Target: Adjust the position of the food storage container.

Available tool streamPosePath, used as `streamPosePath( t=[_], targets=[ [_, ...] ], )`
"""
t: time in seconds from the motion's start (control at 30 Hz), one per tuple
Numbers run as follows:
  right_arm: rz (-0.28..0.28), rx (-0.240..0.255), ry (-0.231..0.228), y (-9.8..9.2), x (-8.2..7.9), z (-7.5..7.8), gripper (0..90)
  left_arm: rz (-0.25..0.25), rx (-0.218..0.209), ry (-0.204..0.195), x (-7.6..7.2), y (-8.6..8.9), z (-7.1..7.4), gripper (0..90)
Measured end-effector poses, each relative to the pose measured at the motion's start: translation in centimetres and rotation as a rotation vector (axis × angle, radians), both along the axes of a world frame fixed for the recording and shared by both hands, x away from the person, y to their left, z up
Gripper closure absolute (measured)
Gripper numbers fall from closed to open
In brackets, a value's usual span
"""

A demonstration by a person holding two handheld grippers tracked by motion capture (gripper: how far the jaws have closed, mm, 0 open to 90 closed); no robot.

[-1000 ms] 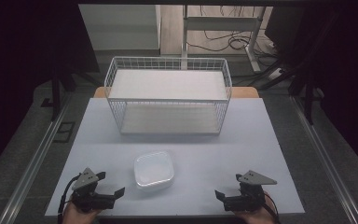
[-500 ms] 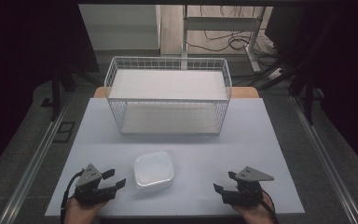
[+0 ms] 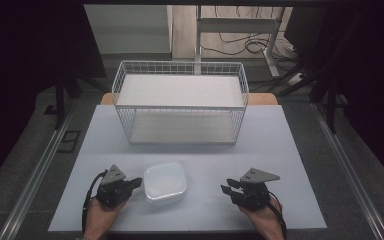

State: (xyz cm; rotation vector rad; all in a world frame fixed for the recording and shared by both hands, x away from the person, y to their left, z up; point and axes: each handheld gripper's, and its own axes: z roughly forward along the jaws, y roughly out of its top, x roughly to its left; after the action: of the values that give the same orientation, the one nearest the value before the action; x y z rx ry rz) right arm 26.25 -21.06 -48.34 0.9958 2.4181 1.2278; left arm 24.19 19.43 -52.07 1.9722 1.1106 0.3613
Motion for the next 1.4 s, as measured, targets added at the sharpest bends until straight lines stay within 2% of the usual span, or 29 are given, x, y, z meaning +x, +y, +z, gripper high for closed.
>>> streamPosePath(
  t=[0.13, 0.27, 0.5, 0.57, 0.8, 0.97, 1.03, 1.17, 1.23, 1.3, 1.4],
  targets=[
    [0.022, -0.005, 0.020, 1.2, 0.9, -0.4, 72.3, -0.007, 0.003, 0.011, 0.6, -0.6, -0.2, 90.0],
    [0.039, -0.014, 0.036, 2.2, 1.5, -0.6, 75.7, -0.014, 0.000, 0.005, 1.3, -1.2, 0.0, 90.0],
    [0.053, -0.023, 0.043, 3.2, 2.3, -0.7, 80.9, -0.050, 0.006, -0.004, 2.4, -3.0, 0.1, 90.0],
    [0.052, -0.014, 0.060, 3.6, 2.5, -0.9, 82.8, -0.073, 0.002, -0.001, 2.7, -3.7, 0.1, 90.0],
    [0.044, -0.008, 0.059, 3.9, 2.3, -0.9, 84.3, -0.110, 0.000, 0.001, 2.7, -4.8, 0.1, 90.0],
    [0.022, 0.002, 0.052, 3.3, 2.1, -0.7, 84.2, -0.107, -0.002, -0.005, 2.8, -4.9, 0.1, 90.0],
    [0.015, 0.000, 0.028, 2.9, 1.8, -0.5, 80.9, -0.078, -0.010, -0.026, 2.4, -4.1, 0.6, 89.4],
    [0.009, 0.004, -0.005, 2.1, 0.8, -0.1, 67.1, -0.034, -0.036, -0.075, 0.9, -2.0, 1.5, 70.9],
    [0.005, -0.006, -0.025, 1.6, 0.2, 0.0, 59.5, -0.031, -0.053, -0.081, 0.1, -1.1, 1.6, 57.9],
    [-0.009, -0.010, -0.036, 1.0, -0.2, 0.2, 51.8, -0.049, -0.057, -0.083, -0.7, -0.5, 1.4, 52.3],
    [-0.022, 0.000, -0.031, 0.3, -0.7, 0.2, 38.2, -0.066, -0.025, -0.088, -1.6, -0.2, 1.1, 41.8]
  ],
)
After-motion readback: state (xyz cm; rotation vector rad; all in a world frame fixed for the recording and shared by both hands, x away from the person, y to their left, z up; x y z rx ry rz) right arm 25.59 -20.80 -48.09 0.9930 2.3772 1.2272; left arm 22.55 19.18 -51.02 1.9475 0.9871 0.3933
